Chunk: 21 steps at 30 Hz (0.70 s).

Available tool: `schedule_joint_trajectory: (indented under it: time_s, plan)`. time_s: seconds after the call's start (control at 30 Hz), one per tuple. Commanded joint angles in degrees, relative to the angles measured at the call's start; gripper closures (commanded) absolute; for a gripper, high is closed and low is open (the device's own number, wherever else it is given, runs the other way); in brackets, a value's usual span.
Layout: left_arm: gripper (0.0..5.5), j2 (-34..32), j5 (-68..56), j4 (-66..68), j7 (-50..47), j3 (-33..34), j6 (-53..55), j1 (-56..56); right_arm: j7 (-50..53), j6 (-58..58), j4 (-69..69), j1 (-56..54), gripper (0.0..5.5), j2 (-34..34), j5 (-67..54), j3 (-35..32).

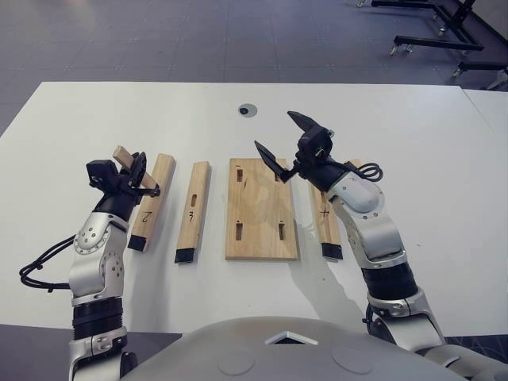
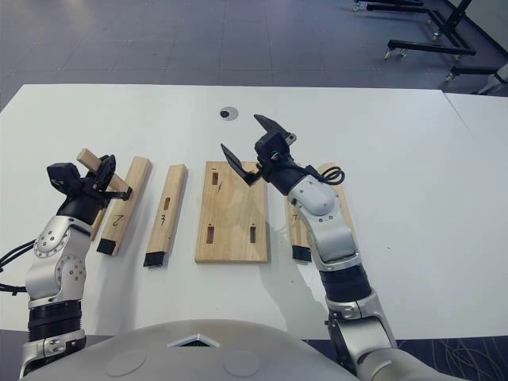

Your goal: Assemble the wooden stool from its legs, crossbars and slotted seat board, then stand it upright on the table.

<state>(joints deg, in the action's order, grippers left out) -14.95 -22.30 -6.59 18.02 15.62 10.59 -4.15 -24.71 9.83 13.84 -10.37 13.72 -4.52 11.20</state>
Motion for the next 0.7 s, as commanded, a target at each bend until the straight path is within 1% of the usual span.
schedule_joint_trajectory:
  time_s: [0.03,0.23,0.7]
  plan:
    - [5.11,-0.5,-0.4,2.1,0.2,0.7,1.6,-0.3,0.2,-0.5,-0.8,-0.5,0.84,-0.1,0.4,-0.3]
    - [5.11,0.2,-4.0,0.1,-0.1,2.2,2.2,0.9,0.4,-0.8,-1.2,-0.7,0.84,-0.1,0.5,-0.4]
    - [5.11,-0.1,-4.5,0.0,-0.7,2.7,3.3,1.9,0.2,-1.7,-2.6,-0.9,0.84,0.1,0.7,-0.5]
